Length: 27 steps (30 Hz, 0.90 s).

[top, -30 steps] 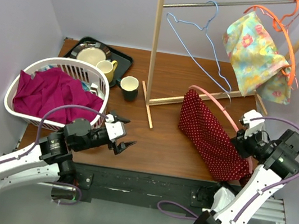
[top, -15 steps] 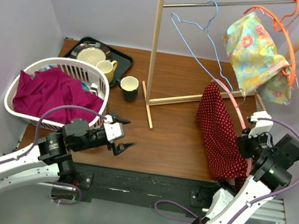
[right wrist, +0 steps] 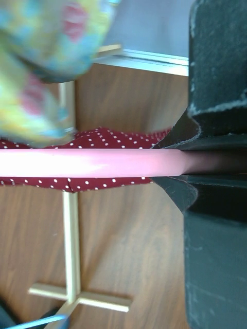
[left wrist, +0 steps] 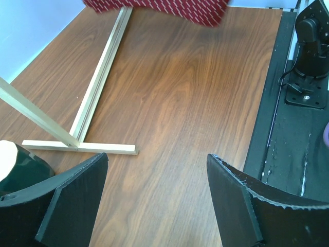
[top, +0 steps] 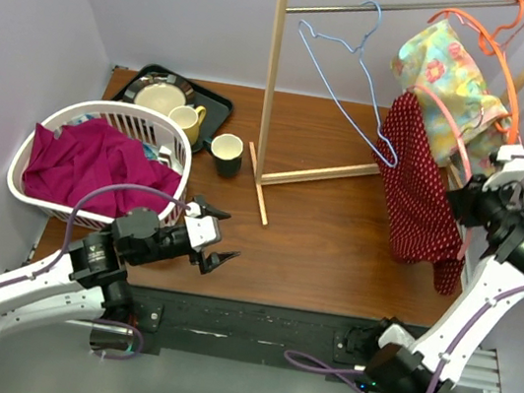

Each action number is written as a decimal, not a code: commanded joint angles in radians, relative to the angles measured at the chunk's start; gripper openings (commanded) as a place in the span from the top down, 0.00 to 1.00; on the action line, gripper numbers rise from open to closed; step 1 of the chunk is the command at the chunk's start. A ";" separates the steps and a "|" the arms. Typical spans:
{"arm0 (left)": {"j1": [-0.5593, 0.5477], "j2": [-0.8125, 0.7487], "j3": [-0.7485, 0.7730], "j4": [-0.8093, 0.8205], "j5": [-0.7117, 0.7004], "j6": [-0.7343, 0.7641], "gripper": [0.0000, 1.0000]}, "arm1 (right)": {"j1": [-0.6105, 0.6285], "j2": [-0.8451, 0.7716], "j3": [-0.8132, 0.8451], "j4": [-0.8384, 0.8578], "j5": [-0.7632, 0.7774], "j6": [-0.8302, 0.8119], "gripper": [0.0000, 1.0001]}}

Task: Place the skirt on the hanger
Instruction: Hang the hanger with skirt onto the clothesline

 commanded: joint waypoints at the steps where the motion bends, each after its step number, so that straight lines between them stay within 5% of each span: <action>1: 0.003 0.005 -0.005 0.048 -0.002 0.006 0.17 | 0.082 0.062 0.144 0.099 -0.119 0.050 1.00; 8: 0.008 0.012 -0.005 0.048 -0.011 0.006 0.17 | 0.162 0.112 0.150 0.184 -0.072 0.169 1.00; 16: 0.013 0.023 -0.006 0.048 -0.015 0.007 0.17 | 0.377 0.245 0.336 0.252 0.125 0.269 1.00; 27: 0.020 0.029 -0.008 0.051 -0.014 0.009 0.17 | 0.405 0.420 0.592 0.367 0.211 0.390 1.00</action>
